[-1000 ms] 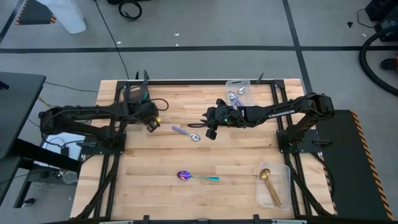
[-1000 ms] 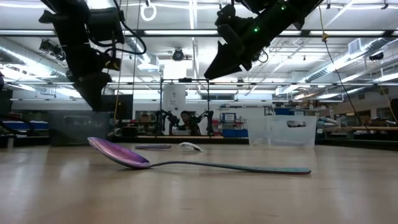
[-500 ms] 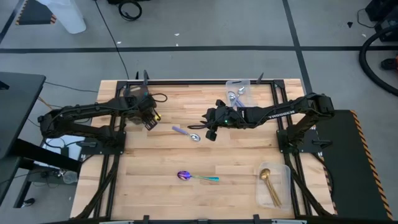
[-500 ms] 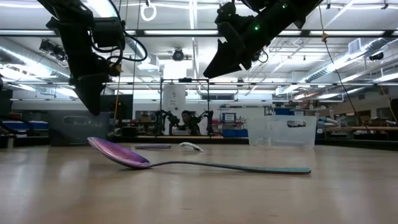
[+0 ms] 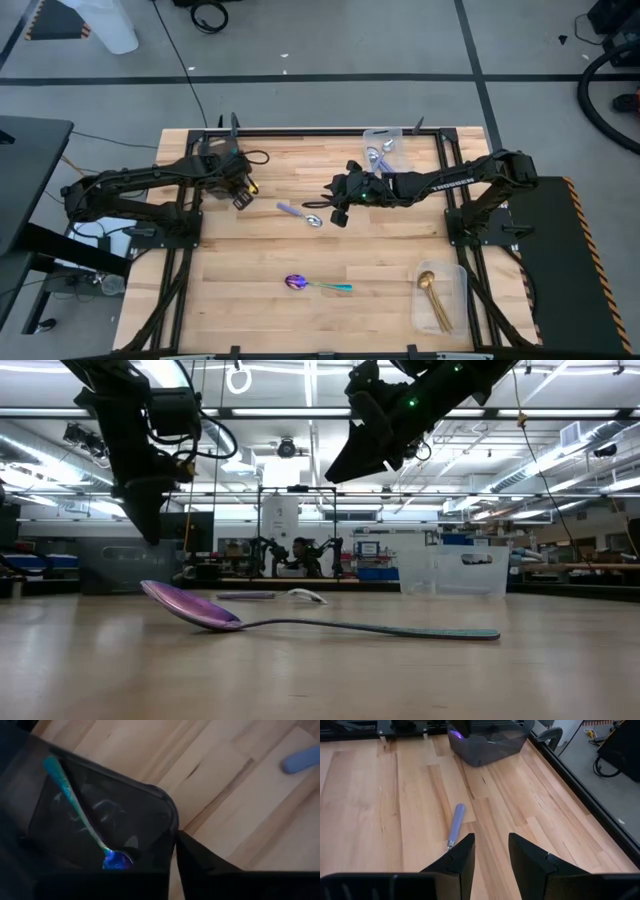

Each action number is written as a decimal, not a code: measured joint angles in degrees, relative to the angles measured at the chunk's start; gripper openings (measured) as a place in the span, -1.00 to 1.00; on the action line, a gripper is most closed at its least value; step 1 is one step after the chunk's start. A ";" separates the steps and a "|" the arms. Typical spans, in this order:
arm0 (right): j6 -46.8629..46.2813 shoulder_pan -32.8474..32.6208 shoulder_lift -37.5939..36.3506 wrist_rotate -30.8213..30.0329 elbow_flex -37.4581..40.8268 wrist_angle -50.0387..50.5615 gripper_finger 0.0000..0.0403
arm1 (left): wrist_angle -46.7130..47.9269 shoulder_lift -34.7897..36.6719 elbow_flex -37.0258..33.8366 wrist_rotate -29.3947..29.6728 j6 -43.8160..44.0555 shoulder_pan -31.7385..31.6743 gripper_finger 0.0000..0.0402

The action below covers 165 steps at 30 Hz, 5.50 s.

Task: Sort silverware by color (type)
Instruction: Adjust the black bin, then put the purple spoon into the top transparent bin

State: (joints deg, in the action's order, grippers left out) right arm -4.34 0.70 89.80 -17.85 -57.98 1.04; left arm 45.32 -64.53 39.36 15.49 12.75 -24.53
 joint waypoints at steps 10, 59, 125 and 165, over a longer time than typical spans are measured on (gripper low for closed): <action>0.02 -0.01 0.00 0.00 0.00 -0.05 -0.36 | -0.85 0.00 0.00 -3.14 -2.68 2.10 -0.96; 0.39 0.01 0.02 2.54 0.00 -1.35 -0.37 | -4.38 -0.02 -0.02 5.11 -27.02 7.13 -0.69; -7.75 -4.38 -3.72 6.96 0.02 12.81 -0.37 | -38.81 -27.88 2.77 -14.35 -25.47 12.60 -0.26; -7.63 -11.16 -5.70 -7.87 0.00 11.25 -0.37 | -34.87 -23.23 4.33 -11.85 -30.03 15.32 -0.99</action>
State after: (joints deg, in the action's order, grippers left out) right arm -11.97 -10.46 84.09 -25.71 -57.98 12.29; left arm 10.46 -87.76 43.68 3.64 -17.28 -9.22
